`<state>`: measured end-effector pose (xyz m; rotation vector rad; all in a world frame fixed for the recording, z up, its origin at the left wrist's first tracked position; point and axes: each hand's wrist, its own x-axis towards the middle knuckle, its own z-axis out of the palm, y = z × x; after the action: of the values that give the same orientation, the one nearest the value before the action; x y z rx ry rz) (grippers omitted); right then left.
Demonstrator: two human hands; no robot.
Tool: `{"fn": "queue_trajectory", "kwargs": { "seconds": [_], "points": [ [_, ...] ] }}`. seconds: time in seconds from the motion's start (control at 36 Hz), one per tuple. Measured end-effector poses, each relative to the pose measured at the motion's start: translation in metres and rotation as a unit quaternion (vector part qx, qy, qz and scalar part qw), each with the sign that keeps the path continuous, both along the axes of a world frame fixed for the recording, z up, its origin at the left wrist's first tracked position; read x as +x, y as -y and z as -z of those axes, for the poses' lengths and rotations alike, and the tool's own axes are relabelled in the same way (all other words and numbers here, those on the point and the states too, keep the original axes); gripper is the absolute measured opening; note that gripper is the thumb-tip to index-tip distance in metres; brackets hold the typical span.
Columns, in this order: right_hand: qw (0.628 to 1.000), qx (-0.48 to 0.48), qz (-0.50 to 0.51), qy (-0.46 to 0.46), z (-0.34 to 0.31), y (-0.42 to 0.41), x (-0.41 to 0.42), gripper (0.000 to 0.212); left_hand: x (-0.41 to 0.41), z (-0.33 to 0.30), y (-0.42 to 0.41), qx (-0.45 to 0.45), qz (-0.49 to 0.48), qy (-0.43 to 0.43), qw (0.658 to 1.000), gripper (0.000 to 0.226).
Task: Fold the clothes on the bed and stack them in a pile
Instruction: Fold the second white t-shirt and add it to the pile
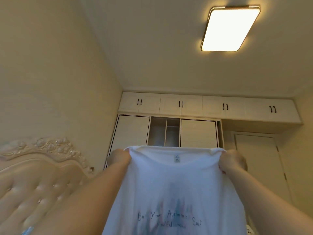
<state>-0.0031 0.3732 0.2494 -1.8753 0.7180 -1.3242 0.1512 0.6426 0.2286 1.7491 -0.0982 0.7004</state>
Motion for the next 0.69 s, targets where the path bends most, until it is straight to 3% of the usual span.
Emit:
{"fn": "queue_trajectory", "kwargs": {
  "seconds": [0.14,0.25,0.36,0.39,0.44,0.5,0.61,0.69],
  "points": [
    [0.984,-0.151,0.09,0.038,-0.029,-0.003,-0.034,0.034,-0.046,-0.033,-0.021,0.069,-0.104,0.179,0.976,0.031],
    [0.971,-0.194,0.077,0.119,-0.061,-0.015,-0.063,0.031,-0.084,-0.07,-0.034,0.087,-0.139,0.286,0.944,0.032],
    [0.931,-0.33,0.041,0.152,-0.089,-0.029,-0.078,0.034,-0.112,-0.103,-0.044,0.075,-0.135,0.399,0.904,0.02],
    [0.93,-0.339,0.035,0.141,-0.092,-0.032,-0.079,0.049,-0.115,-0.107,-0.044,0.099,-0.123,0.418,0.895,0.024],
    [0.93,-0.346,0.054,0.114,-0.094,-0.034,-0.077,0.084,-0.115,-0.11,-0.038,0.158,-0.11,0.431,0.882,0.071],
    [0.92,-0.366,0.09,0.11,-0.091,-0.033,-0.07,0.104,-0.111,-0.105,-0.031,0.174,-0.145,0.448,0.865,0.101],
    [0.915,-0.37,0.131,0.091,-0.057,-0.017,-0.036,0.117,-0.082,-0.072,-0.015,0.237,-0.207,0.444,0.839,0.113],
    [0.924,-0.352,0.135,0.056,-0.005,-0.001,-0.001,0.116,-0.049,-0.02,0.004,0.27,-0.179,0.388,0.863,0.113]
  ]
}}
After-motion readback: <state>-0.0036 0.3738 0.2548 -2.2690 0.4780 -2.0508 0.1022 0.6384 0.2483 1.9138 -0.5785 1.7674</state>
